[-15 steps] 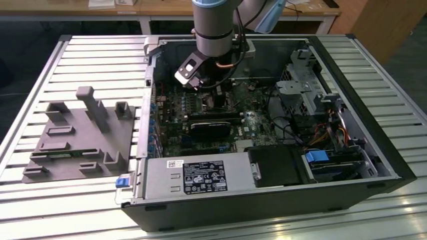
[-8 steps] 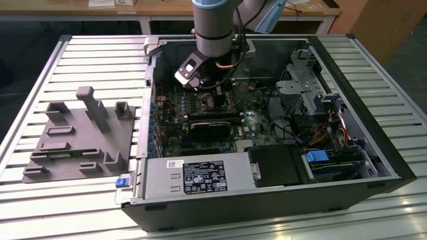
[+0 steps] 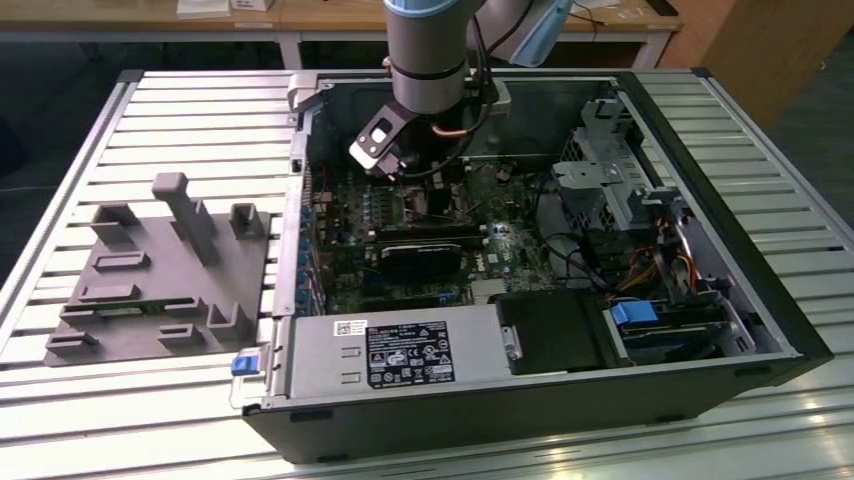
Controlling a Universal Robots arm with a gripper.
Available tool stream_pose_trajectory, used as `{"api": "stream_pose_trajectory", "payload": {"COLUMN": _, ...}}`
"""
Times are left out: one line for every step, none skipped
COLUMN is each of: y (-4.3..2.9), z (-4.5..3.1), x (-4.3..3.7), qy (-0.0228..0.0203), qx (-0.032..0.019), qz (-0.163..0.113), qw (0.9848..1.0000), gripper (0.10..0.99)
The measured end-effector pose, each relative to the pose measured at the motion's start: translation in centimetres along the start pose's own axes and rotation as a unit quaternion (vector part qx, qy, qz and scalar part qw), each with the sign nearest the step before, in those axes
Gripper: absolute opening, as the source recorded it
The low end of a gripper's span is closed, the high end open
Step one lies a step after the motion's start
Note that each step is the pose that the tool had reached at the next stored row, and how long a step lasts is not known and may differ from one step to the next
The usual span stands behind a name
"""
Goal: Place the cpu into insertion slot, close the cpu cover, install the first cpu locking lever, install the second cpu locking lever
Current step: 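Place the cpu into insertion slot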
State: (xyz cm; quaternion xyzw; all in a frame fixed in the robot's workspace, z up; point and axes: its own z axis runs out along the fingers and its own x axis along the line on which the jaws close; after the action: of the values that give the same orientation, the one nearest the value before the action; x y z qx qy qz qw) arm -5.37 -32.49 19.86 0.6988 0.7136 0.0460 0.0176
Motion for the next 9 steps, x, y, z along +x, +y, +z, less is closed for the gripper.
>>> {"api": "stream_pose_trajectory", "payload": {"y": 0.01, "z": -0.10, "x": 0.00, "qy": -0.0021, "qx": 0.0001, "qz": 0.000, "qw": 1.0000, "gripper": 0.612}}
{"api": "stream_pose_trajectory", "payload": {"y": 0.02, "z": -0.20, "x": 0.01, "qy": -0.0039, "qx": 0.0001, "qz": 0.000, "qw": 1.0000, "gripper": 0.612}}
{"api": "stream_pose_trajectory", "payload": {"y": 0.03, "z": -0.34, "x": 0.01, "qy": -0.0058, "qx": 0.0002, "qz": -0.001, "qw": 1.0000, "gripper": 0.612}}
{"api": "stream_pose_trajectory", "payload": {"y": 0.05, "z": -0.47, "x": 0.02, "qy": -0.0072, "qx": 0.0002, "qz": -0.001, "qw": 1.0000, "gripper": 0.612}}
{"api": "stream_pose_trajectory", "payload": {"y": 0.06, "z": -0.62, "x": 0.03, "qy": -0.0085, "qx": 0.0002, "qz": -0.001, "qw": 1.0000, "gripper": 0.612}}
{"api": "stream_pose_trajectory", "payload": {"y": 0.08, "z": -0.78, "x": 0.03, "qy": -0.0095, "qx": 0.0002, "qz": -0.001, "qw": 1.0000, "gripper": 0.612}}
{"api": "stream_pose_trajectory", "payload": {"y": 0.08, "z": -0.90, "x": 0.04, "qy": -0.0104, "qx": 0.0002, "qz": -0.001, "qw": 0.9999, "gripper": 0.612}}
{"api": "stream_pose_trajectory", "payload": {"y": 0.09, "z": -0.92, "x": 0.04, "qy": -0.0110, "qx": 0.0002, "qz": -0.001, "qw": 0.9999, "gripper": 0.612}}
{"api": "stream_pose_trajectory", "payload": {"y": 0.09, "z": -0.92, "x": 0.04, "qy": -0.0111, "qx": 0.0002, "qz": -0.001, "qw": 0.9999, "gripper": 0.612}}
